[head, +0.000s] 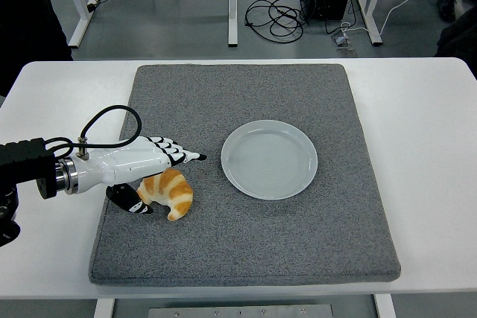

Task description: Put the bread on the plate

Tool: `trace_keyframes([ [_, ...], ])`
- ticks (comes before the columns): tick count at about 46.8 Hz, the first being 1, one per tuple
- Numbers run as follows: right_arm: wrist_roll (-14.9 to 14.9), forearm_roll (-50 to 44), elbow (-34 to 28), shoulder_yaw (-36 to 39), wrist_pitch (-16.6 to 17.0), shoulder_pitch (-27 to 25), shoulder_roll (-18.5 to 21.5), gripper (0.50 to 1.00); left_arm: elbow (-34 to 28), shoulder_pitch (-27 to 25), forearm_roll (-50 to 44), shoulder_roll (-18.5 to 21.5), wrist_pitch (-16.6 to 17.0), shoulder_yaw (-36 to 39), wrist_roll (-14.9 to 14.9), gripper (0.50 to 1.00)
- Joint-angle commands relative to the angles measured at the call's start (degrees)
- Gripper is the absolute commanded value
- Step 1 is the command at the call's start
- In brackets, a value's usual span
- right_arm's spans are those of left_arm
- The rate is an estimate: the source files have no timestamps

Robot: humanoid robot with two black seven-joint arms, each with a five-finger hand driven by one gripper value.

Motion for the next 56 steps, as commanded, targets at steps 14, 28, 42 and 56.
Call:
trace_keyframes([
  [14,0.00,0.00,0.00,0.03,0.00,0.00,0.00,1.000,5.35,1.93,0.46,-2.12,5.87,0.13,-0.16,0.974],
  [28,0.00,0.00,0.00,0.03,0.00,0.00,0.00,1.000,5.97,3.87,0.20,-3.08,7.10,0.22,-0.25,0.974],
  [42,0.00,0.00,0.00,0.03,0.00,0.00,0.00,1.000,6.06,3.95,-0.06,-4.67,7.19,0.22,-0.25,0.974],
  [56,0.00,0.00,0.00,0.03,0.00,0.00,0.00,1.000,6.67,4.66,0.29,-4.76,8.68,0.22,-0.34,0.972],
])
